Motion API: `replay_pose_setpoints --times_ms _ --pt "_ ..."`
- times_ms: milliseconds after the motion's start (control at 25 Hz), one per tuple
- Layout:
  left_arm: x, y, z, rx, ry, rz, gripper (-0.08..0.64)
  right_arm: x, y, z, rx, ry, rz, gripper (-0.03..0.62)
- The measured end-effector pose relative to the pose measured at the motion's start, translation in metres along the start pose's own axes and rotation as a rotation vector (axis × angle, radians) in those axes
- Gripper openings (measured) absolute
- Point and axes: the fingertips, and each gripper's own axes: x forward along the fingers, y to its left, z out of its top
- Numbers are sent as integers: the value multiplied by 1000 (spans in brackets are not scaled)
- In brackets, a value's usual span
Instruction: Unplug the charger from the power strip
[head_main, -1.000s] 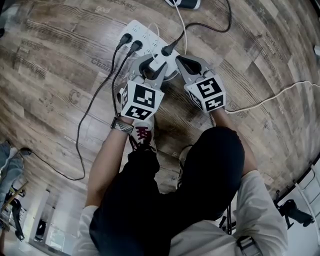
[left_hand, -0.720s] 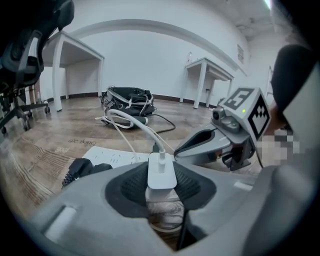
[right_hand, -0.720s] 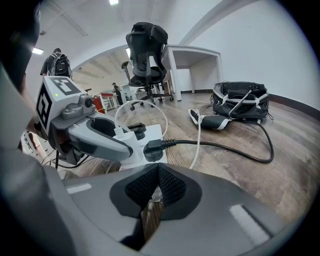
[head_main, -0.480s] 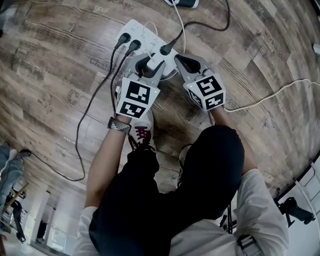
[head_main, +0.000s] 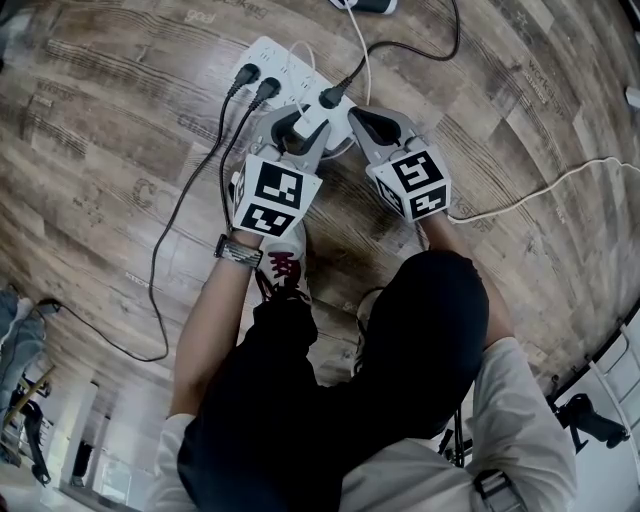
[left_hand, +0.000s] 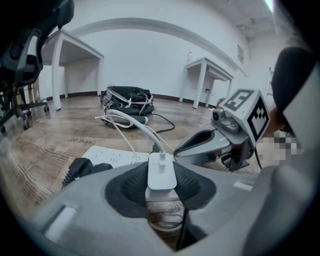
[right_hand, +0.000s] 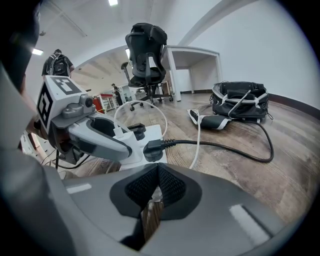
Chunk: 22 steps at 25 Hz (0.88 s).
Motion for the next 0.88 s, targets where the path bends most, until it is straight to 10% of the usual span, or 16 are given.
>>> replay_pose_setpoints --times_ms 480,880 --pt "1 -3 0 87 20 35 140 0 0 0 -11 -10 -6 2" --pt "-1 3 1 -20 -4 -1 143 0 0 0 -16 -16 -5 2"
